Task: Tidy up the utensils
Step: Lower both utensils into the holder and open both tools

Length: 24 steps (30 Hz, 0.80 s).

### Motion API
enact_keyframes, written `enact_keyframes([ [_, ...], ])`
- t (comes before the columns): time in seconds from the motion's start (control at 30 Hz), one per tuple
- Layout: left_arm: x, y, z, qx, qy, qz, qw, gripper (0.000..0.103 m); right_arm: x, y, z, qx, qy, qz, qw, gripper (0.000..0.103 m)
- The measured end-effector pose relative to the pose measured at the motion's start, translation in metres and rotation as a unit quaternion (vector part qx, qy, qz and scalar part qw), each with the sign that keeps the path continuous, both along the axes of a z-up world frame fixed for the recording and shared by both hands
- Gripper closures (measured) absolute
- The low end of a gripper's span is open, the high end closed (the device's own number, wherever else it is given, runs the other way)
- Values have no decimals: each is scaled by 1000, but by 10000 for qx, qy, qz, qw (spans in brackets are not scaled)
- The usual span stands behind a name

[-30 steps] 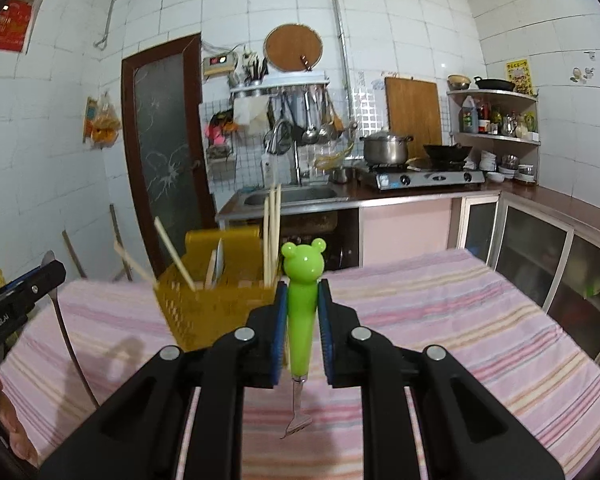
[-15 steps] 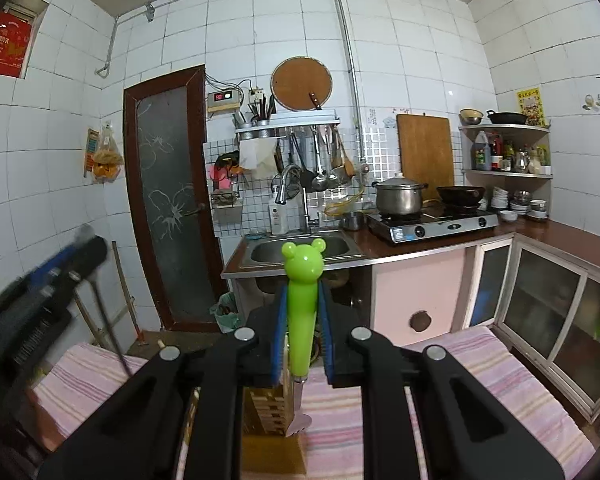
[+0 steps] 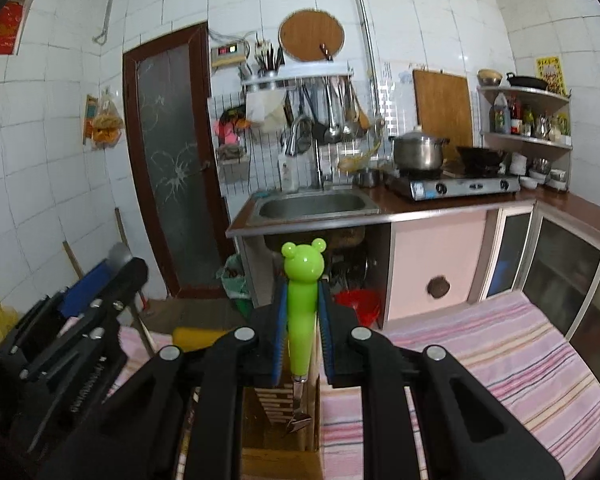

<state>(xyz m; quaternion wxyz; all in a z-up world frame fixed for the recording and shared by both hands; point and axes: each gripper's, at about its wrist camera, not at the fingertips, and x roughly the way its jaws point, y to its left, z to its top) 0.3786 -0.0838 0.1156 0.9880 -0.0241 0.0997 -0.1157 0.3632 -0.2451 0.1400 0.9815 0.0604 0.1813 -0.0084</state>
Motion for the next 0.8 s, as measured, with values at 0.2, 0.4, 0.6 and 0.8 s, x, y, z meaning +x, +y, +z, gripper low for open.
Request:
enact_keyframes([
  [0.2, -4, 12, -14, 6, 386, 96, 9992, 53, 16, -2, -25, 141, 474, 41, 9988, 87],
  [0.4, -45, 28, 12, 29, 272, 277, 9992, 24, -9, -15, -17, 60, 396, -48, 9992, 49],
  [0.6, -118, 48, 35, 52, 43, 316, 9995, 5, -79, -29, 17, -99, 17, -78, 9999, 18],
  [0.8, -186, 59, 13, 45, 297, 238, 9993, 5, -168, -16, -4, -192, -175, 153, 9995, 4],
])
